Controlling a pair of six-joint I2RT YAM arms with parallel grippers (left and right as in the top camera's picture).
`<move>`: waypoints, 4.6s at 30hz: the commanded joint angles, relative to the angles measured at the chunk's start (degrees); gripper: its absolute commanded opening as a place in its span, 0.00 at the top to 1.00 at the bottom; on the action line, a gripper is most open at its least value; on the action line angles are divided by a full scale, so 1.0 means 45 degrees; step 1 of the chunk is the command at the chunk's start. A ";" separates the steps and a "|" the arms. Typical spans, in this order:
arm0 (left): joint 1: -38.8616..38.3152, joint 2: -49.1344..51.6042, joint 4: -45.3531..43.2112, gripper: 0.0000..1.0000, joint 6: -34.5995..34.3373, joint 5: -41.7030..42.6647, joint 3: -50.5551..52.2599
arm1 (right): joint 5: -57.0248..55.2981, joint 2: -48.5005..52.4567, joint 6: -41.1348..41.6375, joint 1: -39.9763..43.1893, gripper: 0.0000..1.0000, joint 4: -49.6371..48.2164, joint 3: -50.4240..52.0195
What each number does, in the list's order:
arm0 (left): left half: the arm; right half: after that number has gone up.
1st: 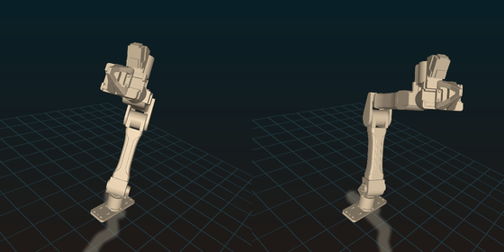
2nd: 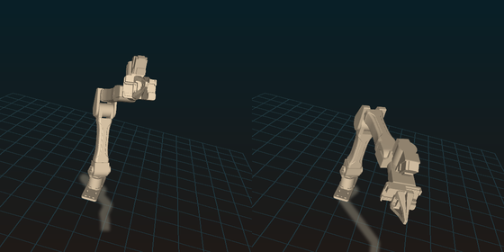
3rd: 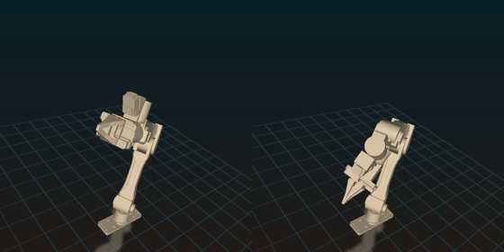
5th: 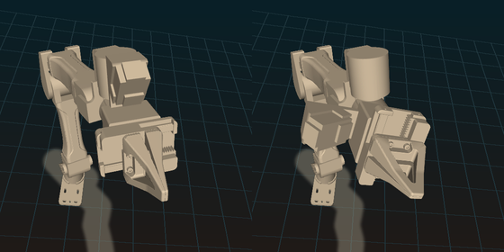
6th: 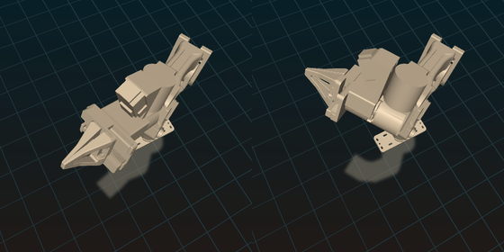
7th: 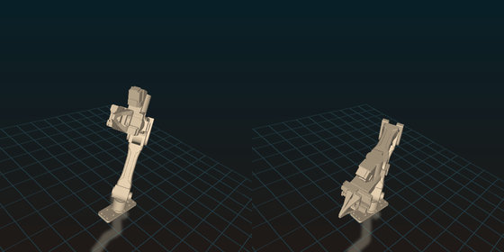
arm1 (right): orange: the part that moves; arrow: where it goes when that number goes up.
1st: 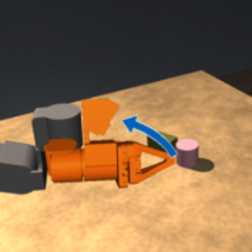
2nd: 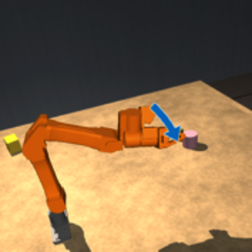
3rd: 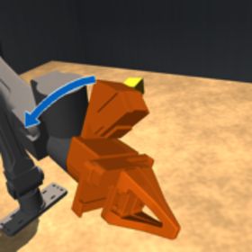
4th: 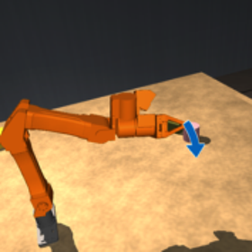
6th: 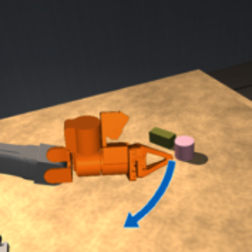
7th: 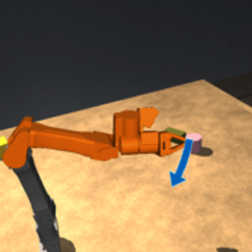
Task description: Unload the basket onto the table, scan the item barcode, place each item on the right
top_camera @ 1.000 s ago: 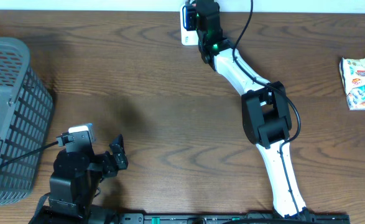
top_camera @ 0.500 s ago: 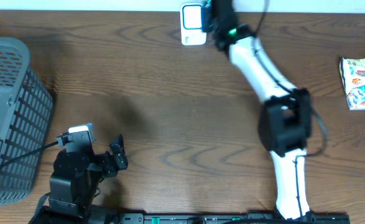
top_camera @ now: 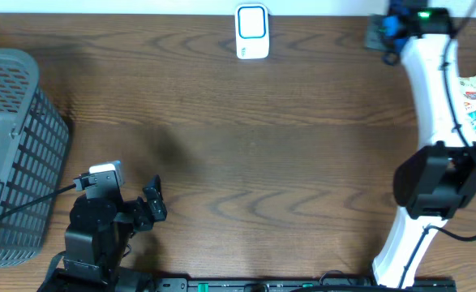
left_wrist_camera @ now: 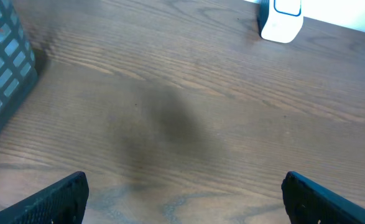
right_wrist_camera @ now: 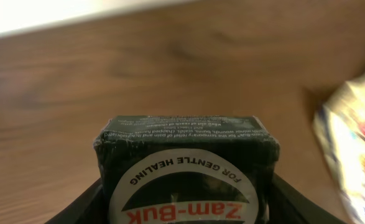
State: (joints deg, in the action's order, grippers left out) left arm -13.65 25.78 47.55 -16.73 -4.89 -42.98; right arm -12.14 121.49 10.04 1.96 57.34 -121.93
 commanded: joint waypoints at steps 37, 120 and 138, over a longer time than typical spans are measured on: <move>0.0000 -0.0019 -0.0019 0.02 -0.0068 -0.0165 0.0005 | 0.6547 0.0117 -0.0408 0.5620 0.01 -0.1054 0.2259; 0.0005 -0.0019 -0.0019 0.02 -0.0068 -0.0165 0.0005 | 0.3818 -1.5664 0.4240 -0.2030 0.01 0.4925 1.0457; 0.0005 -0.0019 -0.0019 0.02 -0.0068 -0.0165 0.0005 | 0.3813 -1.6893 0.4235 -0.0743 0.01 0.4949 1.0491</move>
State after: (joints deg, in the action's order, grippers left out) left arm -13.65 25.78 47.55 -16.75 -4.89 -42.98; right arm 5.50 47.42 28.29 -2.81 79.50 -74.91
